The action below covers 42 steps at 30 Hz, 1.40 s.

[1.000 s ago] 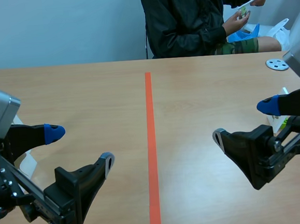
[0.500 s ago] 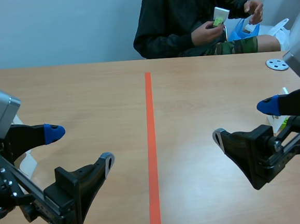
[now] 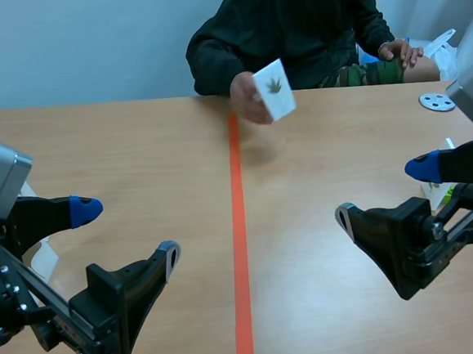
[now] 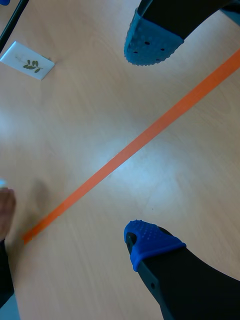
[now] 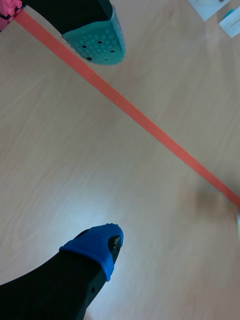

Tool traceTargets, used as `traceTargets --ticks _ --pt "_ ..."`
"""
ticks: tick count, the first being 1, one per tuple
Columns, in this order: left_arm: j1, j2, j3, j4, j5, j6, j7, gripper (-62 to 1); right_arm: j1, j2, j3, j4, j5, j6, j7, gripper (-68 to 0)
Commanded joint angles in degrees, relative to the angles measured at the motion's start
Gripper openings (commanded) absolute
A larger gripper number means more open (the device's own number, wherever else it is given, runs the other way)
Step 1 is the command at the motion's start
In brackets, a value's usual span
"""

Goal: Sort the leaf by its shape. The table is split by an orange tape line. A compound leaf with several leaflets goes to the left side, a simple leaf with one blade goes to the right side. Return to the home posture when a red brick is placed on the table.

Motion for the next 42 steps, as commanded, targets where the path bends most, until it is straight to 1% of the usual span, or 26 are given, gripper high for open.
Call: traceTargets --ticks 1,22,25,32,35,37,40,42 --pt "0.26 0.26 -0.13 0.57 -0.57 -0.15 -0.96 1.4 0.55 0.61 0.52 0.74 0.66 -0.04 0.85 0.4" --pt "0.28 0.26 -0.13 0.57 -0.57 -0.17 -0.94 1.4 0.55 0.61 0.52 0.74 0.66 -0.04 0.85 0.4" --pt "0.28 0.26 -0.13 0.57 -0.55 -1.09 -0.50 1.4 0.55 0.61 0.52 0.74 0.66 -0.04 0.85 0.4" --pt "0.28 0.26 -0.13 0.57 -0.48 -1.53 -0.35 1.4 0.55 0.61 0.52 0.74 0.66 -0.04 0.83 0.4" --pt "0.28 0.24 -0.13 0.57 0.15 -2.84 -0.35 1.4 0.52 0.61 0.52 0.74 0.66 -0.04 0.83 0.4" --pt "0.28 0.26 -0.13 0.57 1.11 -3.61 -0.33 1.4 0.52 0.61 0.52 0.74 0.66 -0.04 0.83 0.4" --pt "0.28 0.26 -0.13 0.55 2.47 -3.65 -0.35 1.4 0.52 0.61 0.52 0.74 0.66 -0.04 0.83 0.4" --pt "0.28 0.26 -0.13 0.44 2.49 -3.65 -0.37 1.4 0.52 0.61 0.52 0.74 0.66 -0.02 0.83 0.4"
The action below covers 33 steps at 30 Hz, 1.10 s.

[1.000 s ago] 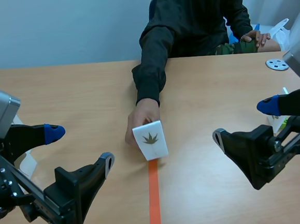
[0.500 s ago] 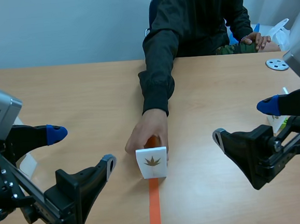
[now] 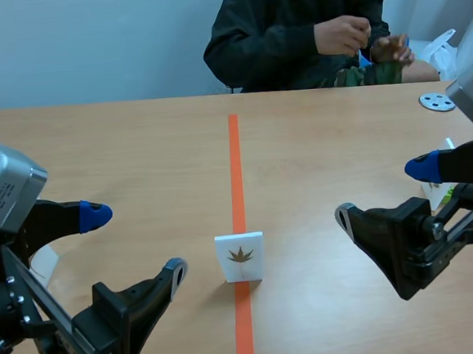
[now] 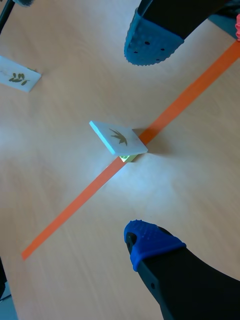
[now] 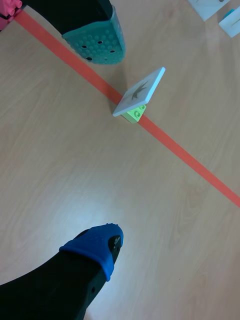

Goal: Sort the leaf by its shape. The table is split by an orange tape line. A compound leaf with several leaflets goes to the left side, a simple leaf with one blade goes to the right side. Return to the home posture when a red brick is placed on the table.

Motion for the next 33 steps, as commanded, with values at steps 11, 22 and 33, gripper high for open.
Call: traceTargets --ticks 11,22,33 --pt "-2.97 0.33 3.45 -8.79 -0.17 0.04 -4.55 1.4 0.52 0.61 0.52 0.74 0.66 -0.02 0.83 0.4" --pt "-11.91 2.10 8.31 -19.98 6.97 0.11 -10.73 1.4 0.52 0.61 0.52 0.74 0.63 -0.02 0.83 0.4" --pt "-22.10 2.56 16.96 -32.52 13.86 0.11 -18.91 1.4 0.52 0.61 0.52 0.74 0.63 -0.02 0.87 0.4"
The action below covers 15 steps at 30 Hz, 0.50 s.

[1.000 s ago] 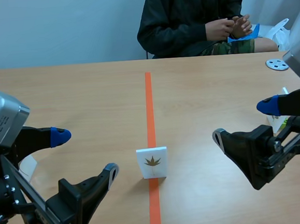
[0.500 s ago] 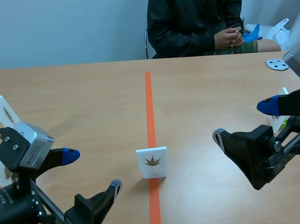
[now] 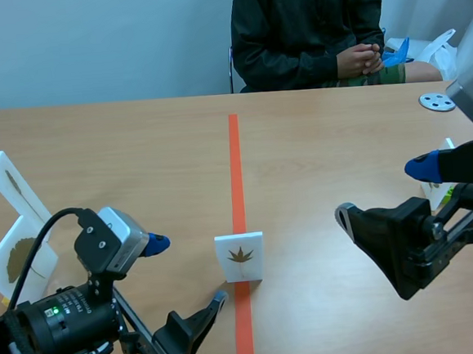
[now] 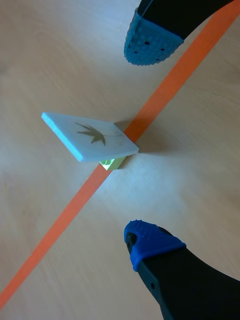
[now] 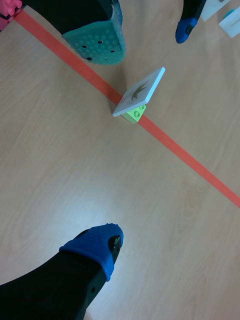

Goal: Sort the leaf by its shape. The table is split by an orange tape line. A compound leaf with several leaflets goes to the left side, a simple leaf with one blade goes to the right side. Return to the home posture when a red brick is placed on the table.

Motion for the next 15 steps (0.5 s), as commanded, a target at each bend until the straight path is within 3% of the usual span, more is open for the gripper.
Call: traceTargets --ticks 1,15 --pt "-1.92 0.33 0.70 -0.68 0.33 -0.07 -1.75 1.4 0.52 0.61 0.52 0.74 0.63 -0.02 0.87 0.4" --pt "-12.41 5.95 8.55 -16.28 0.87 0.48 -6.97 1.4 0.52 0.61 0.52 0.74 0.61 -0.02 0.87 0.4"
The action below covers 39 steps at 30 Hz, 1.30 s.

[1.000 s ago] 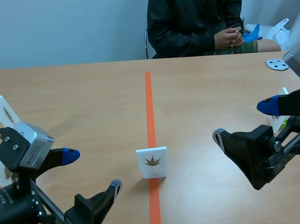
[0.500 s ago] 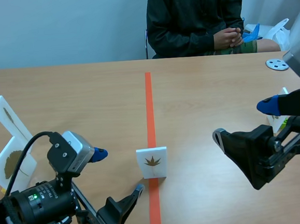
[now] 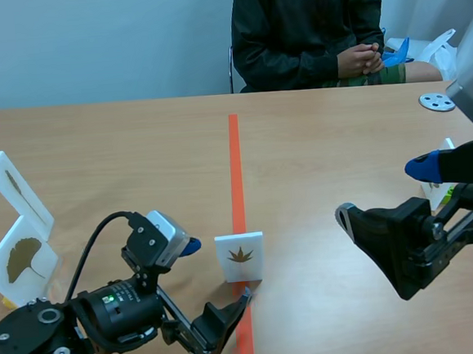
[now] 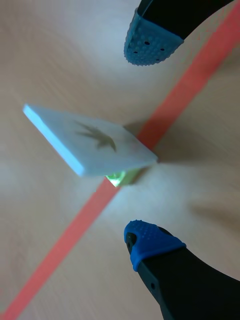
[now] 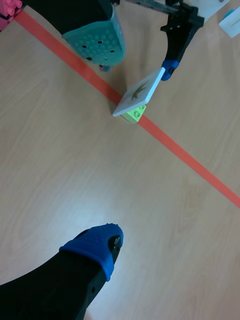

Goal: Sort the leaf by its shape. The table is split by an orange tape line. A compound leaf with several leaflets goes to the left side, a simple leaf with one blade goes to the right side. Return to the home posture when a red brick is placed on the table.

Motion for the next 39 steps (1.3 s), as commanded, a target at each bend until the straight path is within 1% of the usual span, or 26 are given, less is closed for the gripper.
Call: traceTargets --ticks 1,3,10,17,18,20,21,24,25,26,31,32,33,34,39 --pt "-1.20 0.94 0.50 0.42 -0.52 0.76 -1.57 1.4 0.52 0.61 0.52 0.74 0.63 -0.02 0.87 0.4" --pt "-2.45 1.75 1.38 -1.31 -0.50 2.10 -2.34 1.4 0.52 0.61 0.52 0.74 0.63 -0.02 0.87 0.4" --pt "-6.25 3.32 2.82 -6.82 -0.39 2.62 -3.41 1.4 0.52 0.61 0.52 0.74 0.63 -0.02 0.85 0.4" --pt "-6.38 3.45 4.83 -7.06 -0.37 2.64 -4.66 1.4 0.52 0.61 0.52 0.74 0.63 -0.02 0.85 0.4" --pt "-6.38 3.48 5.22 -7.06 -0.39 2.67 -4.68 -0.8 0.52 0.61 0.52 0.74 0.63 -0.02 0.85 0.4" --pt "-6.38 3.56 5.77 -7.06 -0.39 2.73 -4.66 -9.8 0.52 0.61 0.52 0.74 0.63 -0.02 0.83 0.4" --pt "-6.36 3.65 5.77 -7.06 -0.39 3.32 -4.66 -12.5 0.52 0.61 0.52 0.74 0.63 -0.02 0.83 0.4" --pt "-6.40 4.17 5.77 -7.06 -0.44 4.96 -4.63 -16.8 0.52 0.61 0.52 0.74 0.63 -0.02 0.83 0.4" --pt "-6.43 4.37 5.77 -7.06 -0.55 5.51 -4.61 -19.7 0.52 0.61 0.52 0.74 0.63 -0.02 0.83 0.4" --pt "-6.43 4.44 5.77 -7.06 -0.61 5.66 -4.61 -23.7 0.52 0.61 0.52 0.74 0.63 -0.02 0.83 0.4" --pt "-6.38 4.81 5.77 -7.06 -0.61 5.64 -4.57 -47.7 0.52 0.61 0.52 0.74 0.63 -0.02 0.83 0.4" --pt "-6.38 4.90 5.77 -7.06 -0.61 5.66 -4.55 -51.8 0.52 0.61 0.52 0.74 0.63 -0.02 0.83 0.4" --pt "-6.38 4.90 5.77 -7.06 -0.61 5.64 -4.57 -54.7 0.52 0.61 0.52 0.74 0.63 -0.02 0.83 0.4" --pt "-6.38 4.98 5.77 -7.06 -0.61 5.64 -4.59 -55.6 0.52 0.61 0.52 0.74 0.63 -0.02 0.83 0.4" --pt "-6.36 5.20 5.77 -7.06 -0.66 5.64 -4.57 -55.6 0.52 0.61 0.52 0.74 0.63 -0.02 0.81 0.4"
